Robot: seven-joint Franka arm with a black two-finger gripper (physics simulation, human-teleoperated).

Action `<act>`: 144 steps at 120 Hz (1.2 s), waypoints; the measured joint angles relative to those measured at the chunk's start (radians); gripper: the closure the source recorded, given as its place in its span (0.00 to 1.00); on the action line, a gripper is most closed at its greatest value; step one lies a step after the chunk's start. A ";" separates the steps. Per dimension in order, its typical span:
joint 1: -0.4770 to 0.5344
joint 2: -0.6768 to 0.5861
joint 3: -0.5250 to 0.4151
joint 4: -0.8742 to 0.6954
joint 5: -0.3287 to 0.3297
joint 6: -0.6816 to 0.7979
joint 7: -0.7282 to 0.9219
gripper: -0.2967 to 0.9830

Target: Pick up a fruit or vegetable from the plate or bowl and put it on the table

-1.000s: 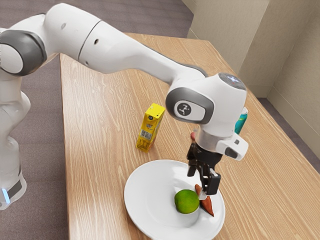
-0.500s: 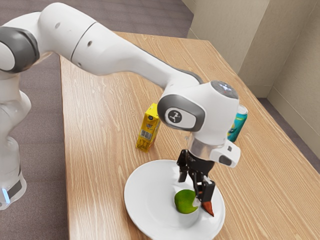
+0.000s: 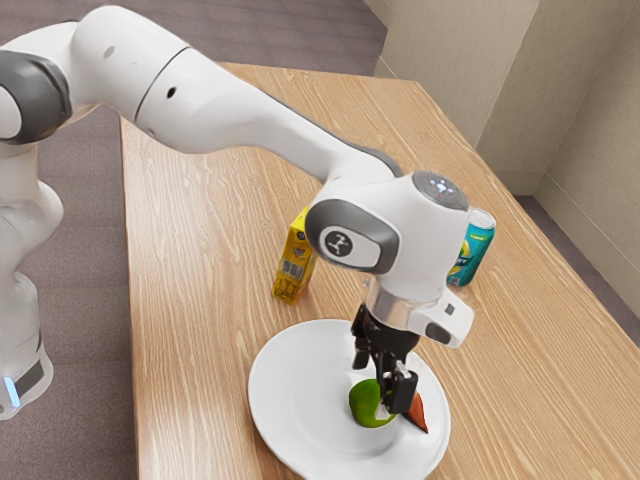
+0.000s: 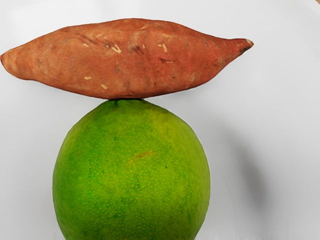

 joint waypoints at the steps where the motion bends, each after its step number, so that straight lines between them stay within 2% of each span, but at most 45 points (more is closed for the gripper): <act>1: 0.000 0.000 0.000 -0.001 0.000 0.001 0.001 0.23; 116: 0.009 0.020 0.002 -0.035 -0.009 0.071 0.046 0.23; 144: 0.015 0.022 0.003 -0.045 -0.035 0.073 0.051 0.23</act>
